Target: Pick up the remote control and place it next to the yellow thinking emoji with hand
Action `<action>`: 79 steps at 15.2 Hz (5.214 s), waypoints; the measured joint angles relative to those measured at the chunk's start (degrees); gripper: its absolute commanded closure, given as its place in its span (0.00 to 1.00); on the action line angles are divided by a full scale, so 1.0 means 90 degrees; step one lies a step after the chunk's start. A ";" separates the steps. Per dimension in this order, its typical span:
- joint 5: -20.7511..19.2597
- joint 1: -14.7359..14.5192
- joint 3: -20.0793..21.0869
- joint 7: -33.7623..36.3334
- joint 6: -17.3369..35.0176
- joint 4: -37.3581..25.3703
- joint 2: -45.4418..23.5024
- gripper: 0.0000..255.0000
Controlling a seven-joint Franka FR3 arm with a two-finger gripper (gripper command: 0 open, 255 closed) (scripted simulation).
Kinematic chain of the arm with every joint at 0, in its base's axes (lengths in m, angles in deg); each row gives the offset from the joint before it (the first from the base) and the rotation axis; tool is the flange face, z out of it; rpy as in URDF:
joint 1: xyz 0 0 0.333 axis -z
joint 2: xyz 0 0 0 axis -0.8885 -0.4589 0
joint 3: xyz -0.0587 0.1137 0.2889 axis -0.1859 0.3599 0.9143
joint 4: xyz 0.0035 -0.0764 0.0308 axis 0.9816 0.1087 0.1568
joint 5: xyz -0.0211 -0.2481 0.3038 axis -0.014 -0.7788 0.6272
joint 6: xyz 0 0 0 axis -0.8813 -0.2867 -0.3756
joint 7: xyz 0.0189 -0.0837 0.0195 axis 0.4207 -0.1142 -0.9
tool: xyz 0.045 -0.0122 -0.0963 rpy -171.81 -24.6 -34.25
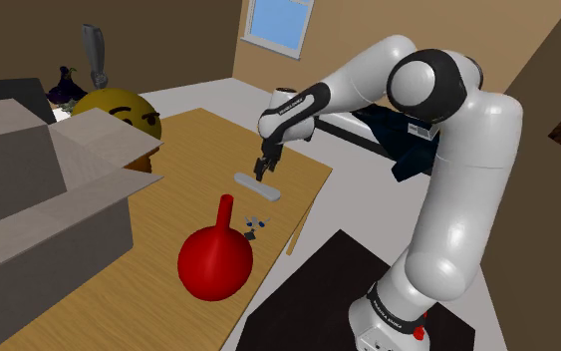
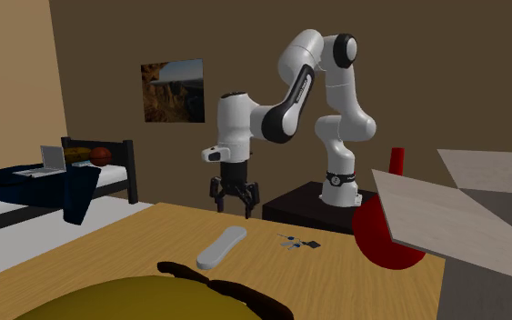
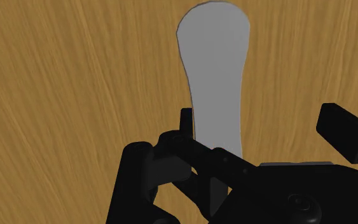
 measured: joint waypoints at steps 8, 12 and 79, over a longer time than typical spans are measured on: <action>0.0163 0.0168 0.0127 -0.0279 0.0391 -0.0886 -0.1303 0.00; 0.0191 0.0189 0.0151 -0.0297 0.0570 -0.0930 -0.1525 0.00; -0.0164 0.0050 -0.0046 -0.0139 -0.2798 -0.1971 0.0818 1.00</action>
